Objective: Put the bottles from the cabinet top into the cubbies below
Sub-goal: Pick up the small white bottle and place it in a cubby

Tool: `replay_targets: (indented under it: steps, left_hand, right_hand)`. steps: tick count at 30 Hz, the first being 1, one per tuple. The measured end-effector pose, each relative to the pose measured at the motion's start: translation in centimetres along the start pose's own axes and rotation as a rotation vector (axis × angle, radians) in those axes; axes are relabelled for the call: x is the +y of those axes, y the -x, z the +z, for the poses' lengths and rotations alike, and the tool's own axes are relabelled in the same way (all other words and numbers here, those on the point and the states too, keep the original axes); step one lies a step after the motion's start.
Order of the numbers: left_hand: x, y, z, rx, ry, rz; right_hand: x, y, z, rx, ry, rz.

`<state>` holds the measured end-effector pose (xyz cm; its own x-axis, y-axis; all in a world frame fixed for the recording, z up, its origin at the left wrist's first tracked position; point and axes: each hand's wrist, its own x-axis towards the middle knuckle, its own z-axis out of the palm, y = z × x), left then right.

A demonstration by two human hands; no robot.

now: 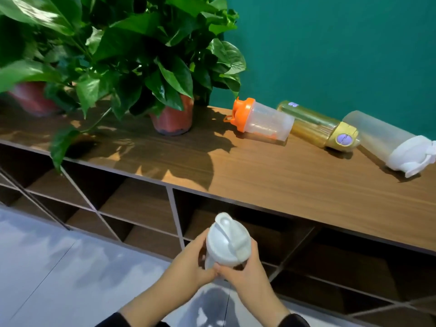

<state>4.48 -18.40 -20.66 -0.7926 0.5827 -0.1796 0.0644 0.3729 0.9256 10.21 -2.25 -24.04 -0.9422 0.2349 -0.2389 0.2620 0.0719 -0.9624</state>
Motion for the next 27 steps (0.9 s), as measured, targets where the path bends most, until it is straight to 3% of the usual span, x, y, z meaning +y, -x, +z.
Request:
replay_targets:
  steps: [8,14,22,27]
  left_hand:
    - [-4.8,-5.6,-1.4,0.105,0.112,-0.247]
    - [-6.7,-8.0,-1.5,0.166,0.107,-0.328]
    - [-7.0,-9.6,-1.5,0.158,0.107,-0.387]
    - [-5.1,-7.7,-1.2,0.169,0.013,-0.48]
  right_hand:
    - [1.7,-8.2,2.7,-0.044,0.131,0.134]
    - [2.8,-10.4,4.0,0.027,0.155,0.092]
    - [3.7,-12.4,4.5,0.021,0.185,0.17]
    - [3.0,-10.1,3.1,-0.031,0.438,0.231]
